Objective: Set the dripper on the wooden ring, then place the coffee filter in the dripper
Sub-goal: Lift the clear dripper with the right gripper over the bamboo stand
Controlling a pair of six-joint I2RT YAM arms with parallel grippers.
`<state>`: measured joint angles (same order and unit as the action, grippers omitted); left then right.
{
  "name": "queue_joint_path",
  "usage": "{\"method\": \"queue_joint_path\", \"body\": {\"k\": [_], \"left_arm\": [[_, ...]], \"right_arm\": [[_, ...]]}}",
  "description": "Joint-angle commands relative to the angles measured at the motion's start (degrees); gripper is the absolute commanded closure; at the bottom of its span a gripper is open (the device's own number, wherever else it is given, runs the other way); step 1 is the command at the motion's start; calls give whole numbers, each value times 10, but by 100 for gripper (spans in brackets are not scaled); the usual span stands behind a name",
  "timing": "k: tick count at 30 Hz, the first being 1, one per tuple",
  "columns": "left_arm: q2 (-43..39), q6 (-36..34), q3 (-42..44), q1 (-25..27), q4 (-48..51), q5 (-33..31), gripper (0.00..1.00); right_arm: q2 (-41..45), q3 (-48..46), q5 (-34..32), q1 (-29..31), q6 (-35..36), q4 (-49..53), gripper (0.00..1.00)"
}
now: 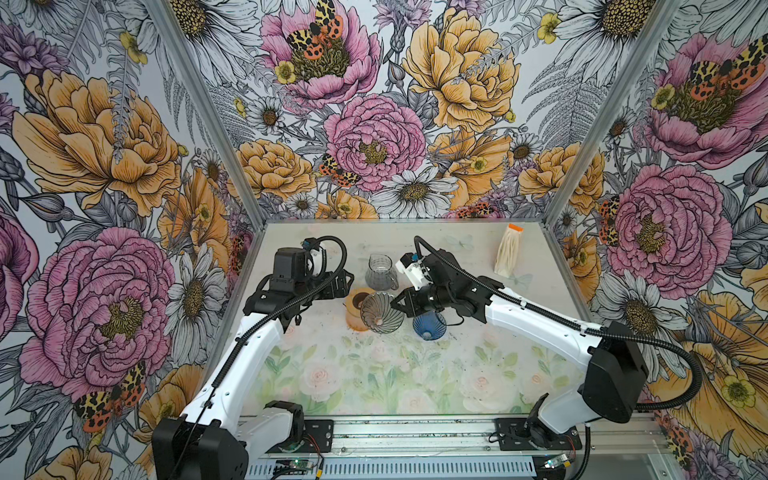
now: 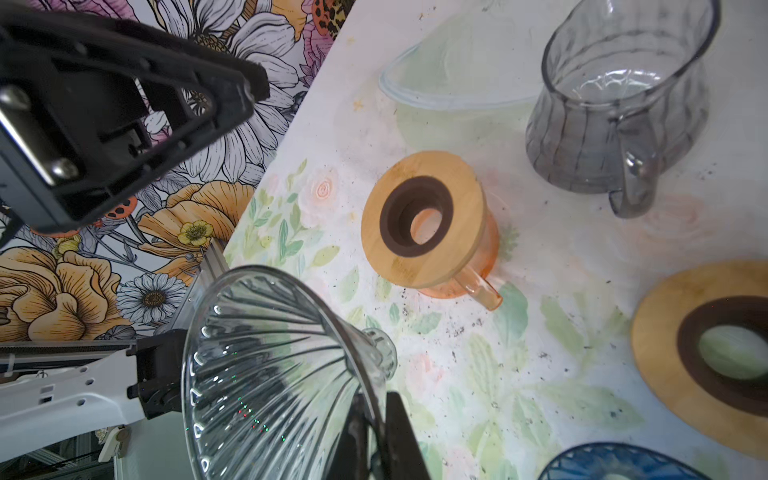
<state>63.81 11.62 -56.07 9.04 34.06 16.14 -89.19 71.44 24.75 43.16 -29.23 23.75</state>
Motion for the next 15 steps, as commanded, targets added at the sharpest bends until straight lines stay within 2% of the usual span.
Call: {"method": "queue_joint_path", "body": {"k": [1, 4, 15], "left_arm": [[8, -4, -24, -12, -11, -7, 1], [7, 0, -31, -21, -12, -25, 1], [7, 1, -30, -43, -12, -22, 1]], "right_arm": [[-30, 48, 12, -4, 11, -13, 100], [-61, 77, 5, -5, 6, -13, 100], [-144, 163, -15, -4, -3, -13, 100]]}}
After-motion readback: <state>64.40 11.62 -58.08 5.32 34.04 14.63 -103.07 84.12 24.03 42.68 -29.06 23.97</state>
